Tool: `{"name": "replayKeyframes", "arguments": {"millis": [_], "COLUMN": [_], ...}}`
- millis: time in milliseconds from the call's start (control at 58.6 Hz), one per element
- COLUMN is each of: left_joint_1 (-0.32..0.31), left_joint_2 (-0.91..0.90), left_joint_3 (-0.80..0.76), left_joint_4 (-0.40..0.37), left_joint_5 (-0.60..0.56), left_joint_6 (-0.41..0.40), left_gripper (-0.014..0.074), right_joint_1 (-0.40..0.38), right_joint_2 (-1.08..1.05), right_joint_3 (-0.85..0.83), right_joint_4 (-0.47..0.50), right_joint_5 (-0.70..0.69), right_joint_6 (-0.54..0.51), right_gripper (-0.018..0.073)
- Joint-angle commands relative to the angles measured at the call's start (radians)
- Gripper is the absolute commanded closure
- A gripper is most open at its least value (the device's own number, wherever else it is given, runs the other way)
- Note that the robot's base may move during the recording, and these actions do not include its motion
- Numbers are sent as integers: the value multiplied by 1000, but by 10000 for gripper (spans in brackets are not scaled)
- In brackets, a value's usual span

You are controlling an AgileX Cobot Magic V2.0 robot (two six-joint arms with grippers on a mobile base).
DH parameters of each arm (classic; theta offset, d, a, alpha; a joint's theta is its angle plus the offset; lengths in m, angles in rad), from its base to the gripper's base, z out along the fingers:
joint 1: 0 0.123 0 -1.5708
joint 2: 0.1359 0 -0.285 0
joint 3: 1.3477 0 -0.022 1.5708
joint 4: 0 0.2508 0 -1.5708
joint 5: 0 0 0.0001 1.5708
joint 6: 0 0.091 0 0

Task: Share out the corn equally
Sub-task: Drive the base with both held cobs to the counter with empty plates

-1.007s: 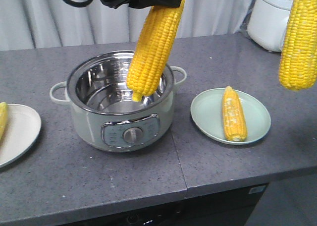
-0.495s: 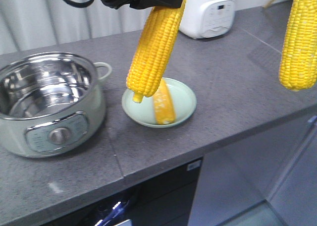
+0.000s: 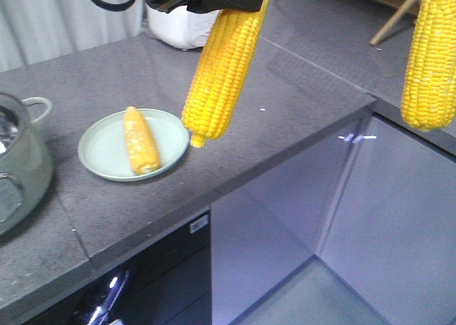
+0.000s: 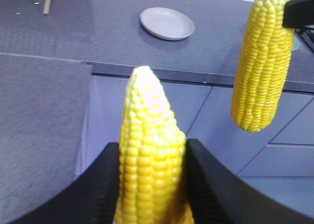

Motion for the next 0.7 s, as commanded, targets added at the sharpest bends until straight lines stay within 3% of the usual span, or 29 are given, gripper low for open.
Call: {"name": "replayKeyframes", "arguments": {"millis": [0,683], "left_joint_1": [0,0], "left_joint_2": [-42,-42], "left_joint_3": [-32,-32], "left_joint_4": [-45,-45], "left_joint_5": [-54,-54], "left_joint_6": [-6,-6], "left_gripper": [603,603], "right_joint_1": [-8,-8], "right_joint_2": [-20,-20], "right_joint_3": [-31,-31], "right_joint_4": [41,41], "right_joint_5": [-48,-48], "right_joint_6": [-4,-4], "right_gripper": [564,564]}}
